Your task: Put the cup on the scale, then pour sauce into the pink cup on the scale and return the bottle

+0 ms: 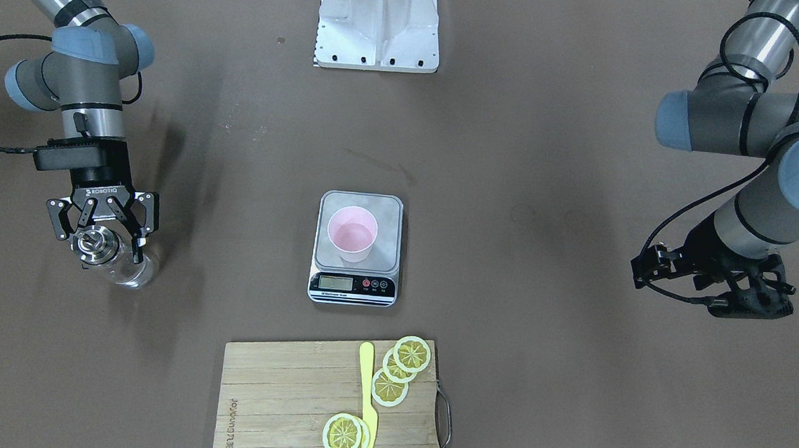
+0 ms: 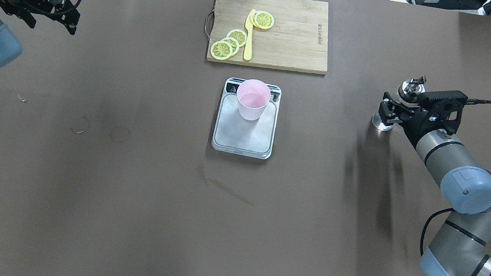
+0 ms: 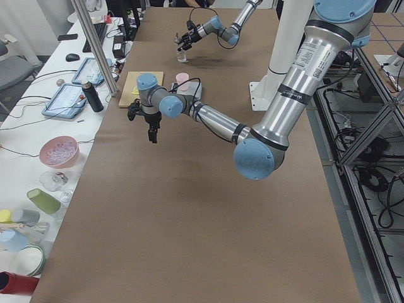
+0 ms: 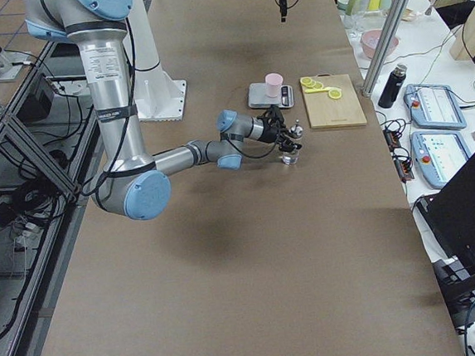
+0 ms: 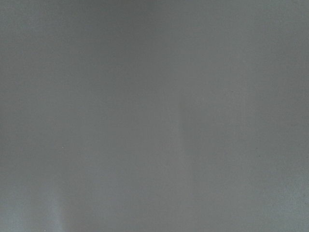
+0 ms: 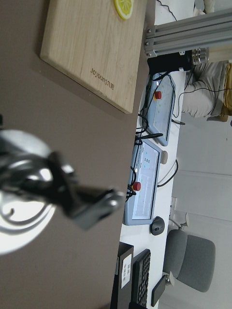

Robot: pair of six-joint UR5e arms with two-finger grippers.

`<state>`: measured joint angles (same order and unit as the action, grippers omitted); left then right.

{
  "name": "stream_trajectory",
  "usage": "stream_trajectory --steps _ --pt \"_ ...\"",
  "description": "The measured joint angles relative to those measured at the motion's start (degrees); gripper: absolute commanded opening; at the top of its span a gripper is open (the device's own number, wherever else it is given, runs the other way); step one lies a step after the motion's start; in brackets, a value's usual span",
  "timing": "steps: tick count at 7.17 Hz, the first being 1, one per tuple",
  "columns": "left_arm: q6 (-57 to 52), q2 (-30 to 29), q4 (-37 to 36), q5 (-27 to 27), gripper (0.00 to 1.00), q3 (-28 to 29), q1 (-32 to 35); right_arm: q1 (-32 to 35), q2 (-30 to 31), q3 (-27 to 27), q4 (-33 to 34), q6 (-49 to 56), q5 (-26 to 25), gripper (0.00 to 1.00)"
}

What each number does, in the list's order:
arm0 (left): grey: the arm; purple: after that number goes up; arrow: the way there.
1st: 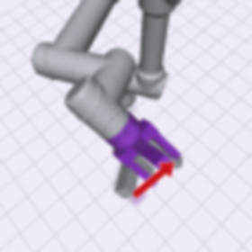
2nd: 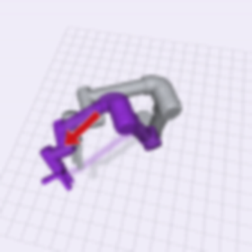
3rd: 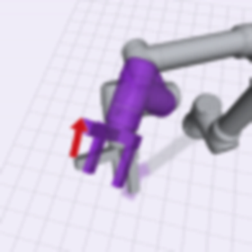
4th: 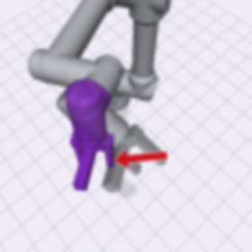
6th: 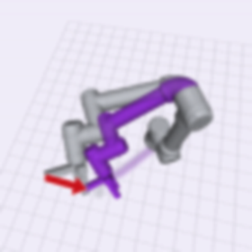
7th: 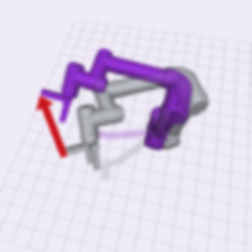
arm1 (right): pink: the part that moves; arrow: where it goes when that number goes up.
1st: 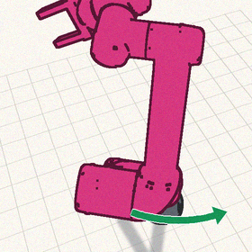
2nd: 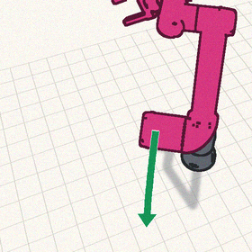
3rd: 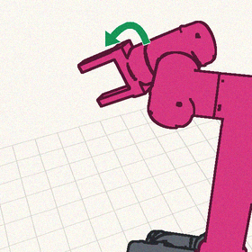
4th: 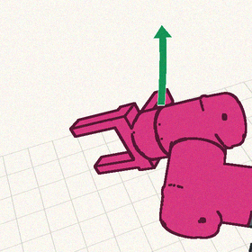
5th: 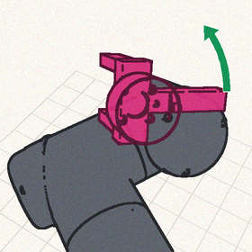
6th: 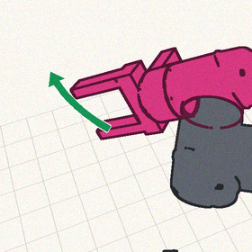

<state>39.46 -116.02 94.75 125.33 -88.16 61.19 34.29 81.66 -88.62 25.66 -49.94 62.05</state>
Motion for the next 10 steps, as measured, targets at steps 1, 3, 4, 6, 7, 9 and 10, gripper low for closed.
stream_trajectory --steps 1,3,4,6,7,9,10 --pt "0.0 0.0 0.0 0.0 0.98 0.0 0.0 0.0 0.0 -0.1 -0.4 0.1 0.0 1.00" --pt "-0.1 0.0 0.0 0.0 0.98 0.4 0.0 0.0 0.2 -0.8 -0.7 0.1 0.3 1.00" --pt "-0.1 0.0 0.0 0.0 0.98 0.7 -0.1 0.0 0.8 -1.6 -0.7 0.0 0.3 1.00" --pt "-0.1 0.0 0.0 0.0 0.98 0.9 -0.2 -0.7 5.5 -6.2 -0.8 -0.1 0.7 1.00" --pt "-0.1 0.0 0.0 0.0 0.98 1.0 -0.2 -1.0 8.9 -10.0 -0.7 -0.3 1.1 1.00" --pt "-0.1 0.0 0.1 0.0 0.98 1.0 -0.3 -1.3 15.4 -17.9 -0.2 -1.5 3.4 1.00" --pt "-0.1 0.1 0.1 0.0 0.98 1.0 -0.3 -0.4 18.4 -22.2 0.8 -1.8 6.9 1.00"
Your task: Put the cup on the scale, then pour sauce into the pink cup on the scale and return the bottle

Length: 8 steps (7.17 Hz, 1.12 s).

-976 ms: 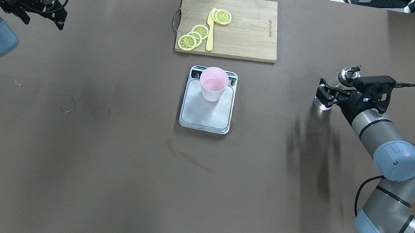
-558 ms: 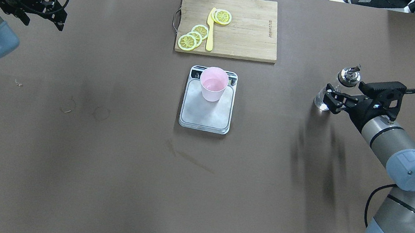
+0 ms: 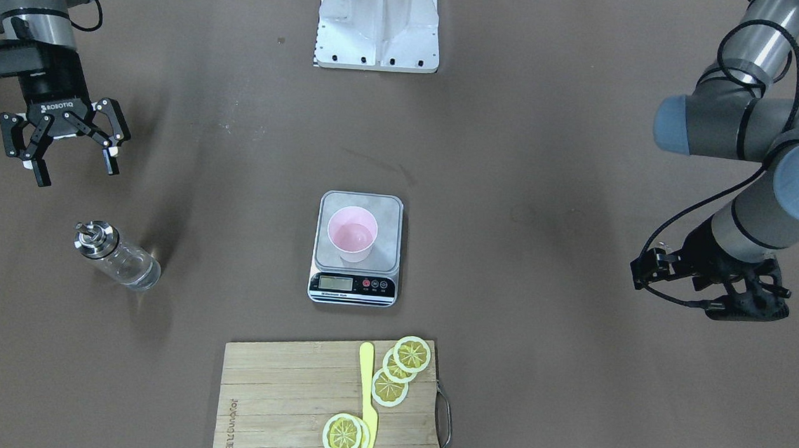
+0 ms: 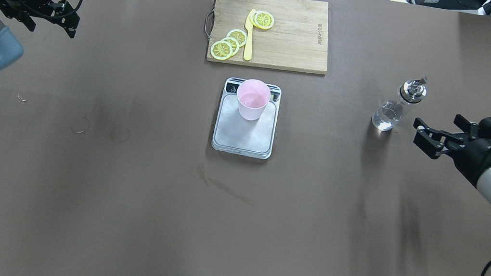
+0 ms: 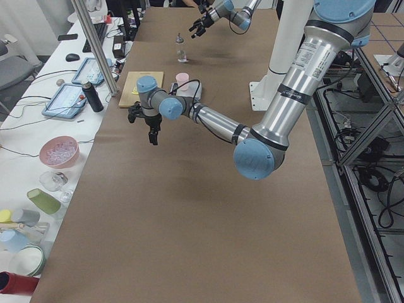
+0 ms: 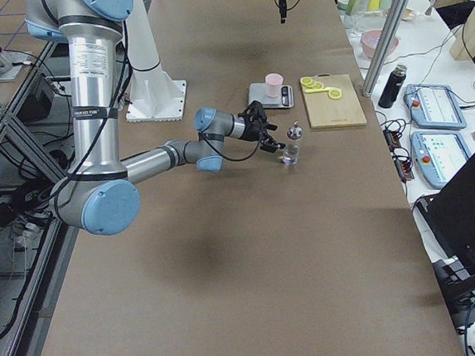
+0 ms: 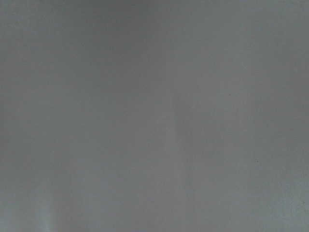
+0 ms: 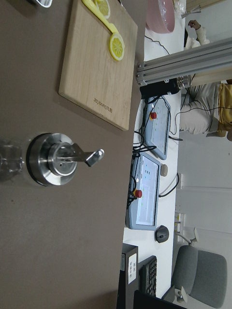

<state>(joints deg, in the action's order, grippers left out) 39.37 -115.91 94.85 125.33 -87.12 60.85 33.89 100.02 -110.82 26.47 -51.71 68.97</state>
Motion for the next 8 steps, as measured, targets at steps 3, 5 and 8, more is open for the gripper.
stream_trajectory --steps 3,5,8 --pt "-0.4 0.6 2.2 0.0 0.98 -0.1 0.0 16.9 -0.5 -4.9 10.0 0.6 26.2 1.00" --pt "-0.3 0.9 4.5 0.0 0.98 -0.2 0.1 29.5 -5.0 -3.5 20.0 4.7 41.5 1.00" --pt "-1.0 4.3 7.6 -3.5 0.98 0.0 0.4 44.5 -13.3 1.9 43.0 28.6 56.6 1.00"
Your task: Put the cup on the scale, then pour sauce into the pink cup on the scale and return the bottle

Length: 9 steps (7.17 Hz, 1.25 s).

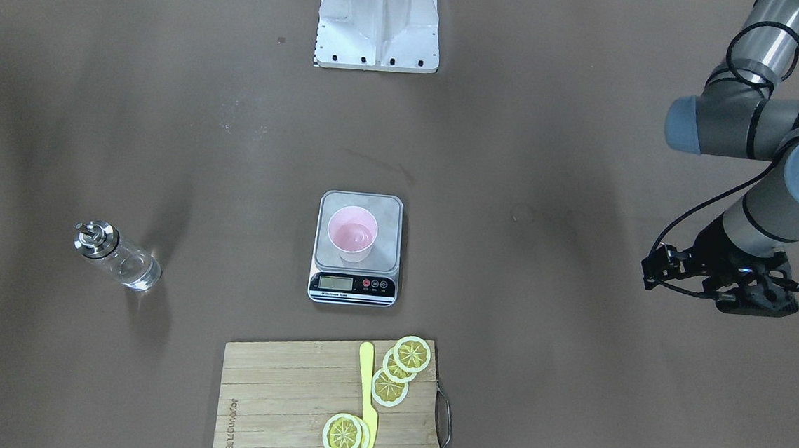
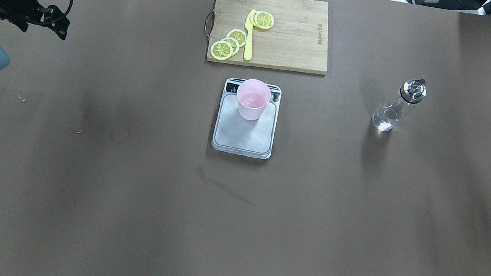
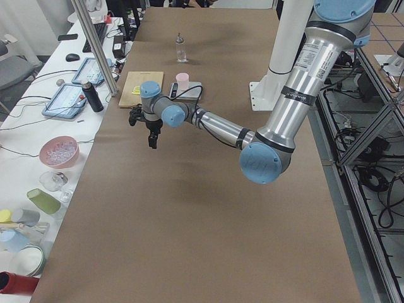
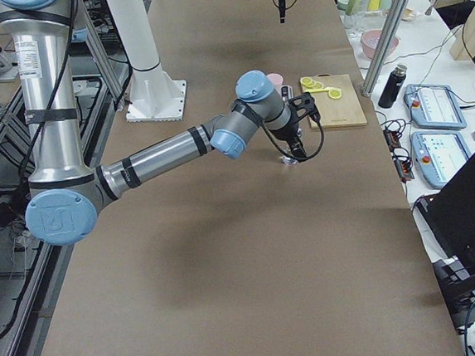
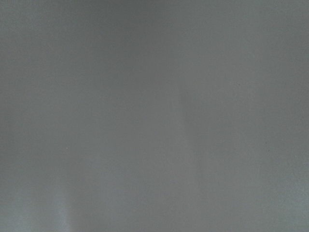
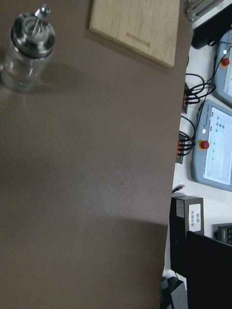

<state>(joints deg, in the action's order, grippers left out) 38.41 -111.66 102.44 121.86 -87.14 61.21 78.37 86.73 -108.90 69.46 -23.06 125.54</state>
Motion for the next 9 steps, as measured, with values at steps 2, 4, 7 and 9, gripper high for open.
stream_trajectory --steps 2,4,7,9 --pt "-0.1 1.1 1.6 -3.8 0.98 1.8 3.5 4.8 -0.4 0.3 10.8 12.1 0.2 1.00" --pt "-3.5 3.2 1.8 -3.8 0.98 3.1 8.8 6.1 5.4 1.2 13.1 15.3 -4.9 1.00" --pt "-11.4 4.7 -3.2 4.3 0.98 7.2 19.8 6.6 8.9 5.3 19.0 14.9 -4.3 1.00" --pt "-19.2 6.1 -7.7 6.3 0.98 7.7 23.1 9.1 6.9 6.0 29.6 14.8 6.5 1.00"
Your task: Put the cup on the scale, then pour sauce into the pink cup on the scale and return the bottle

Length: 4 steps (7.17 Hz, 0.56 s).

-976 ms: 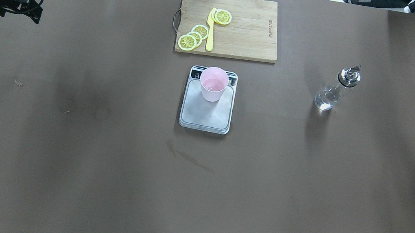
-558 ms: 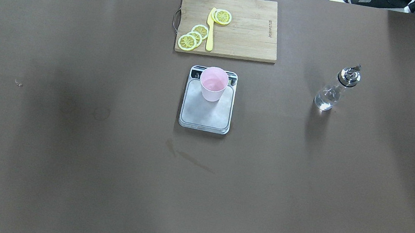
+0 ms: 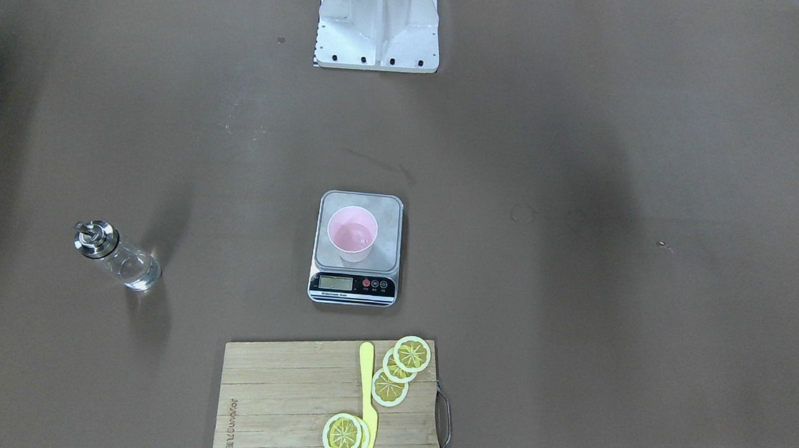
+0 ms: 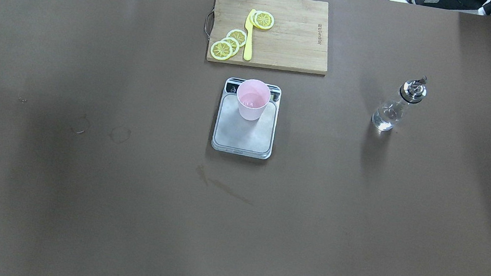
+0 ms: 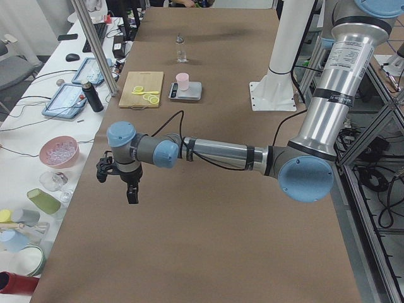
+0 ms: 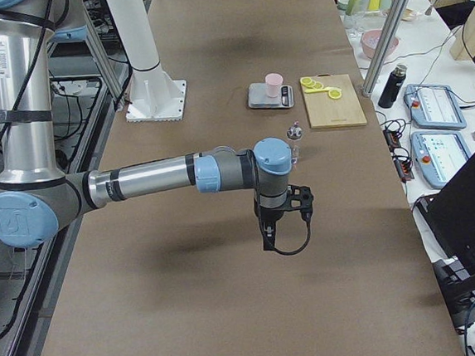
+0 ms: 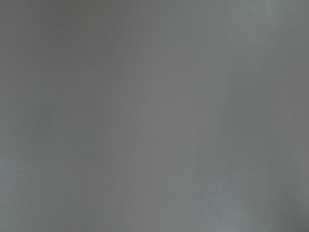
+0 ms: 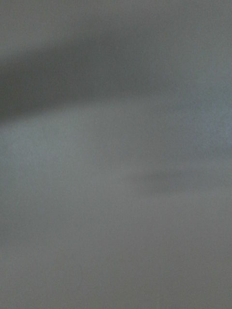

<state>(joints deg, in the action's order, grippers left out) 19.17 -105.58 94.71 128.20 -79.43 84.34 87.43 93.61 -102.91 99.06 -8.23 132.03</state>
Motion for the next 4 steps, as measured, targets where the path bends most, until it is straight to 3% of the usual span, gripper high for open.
stream_trajectory --steps 1,4 --pt "-2.8 2.2 -0.5 0.3 0.98 -0.2 0.6 1.0 0.2 0.1 1.9 0.0 3.3 1.00" --pt "-4.8 5.4 -1.2 5.2 0.98 -1.9 3.2 1.6 1.0 0.8 2.4 0.1 4.1 1.00"
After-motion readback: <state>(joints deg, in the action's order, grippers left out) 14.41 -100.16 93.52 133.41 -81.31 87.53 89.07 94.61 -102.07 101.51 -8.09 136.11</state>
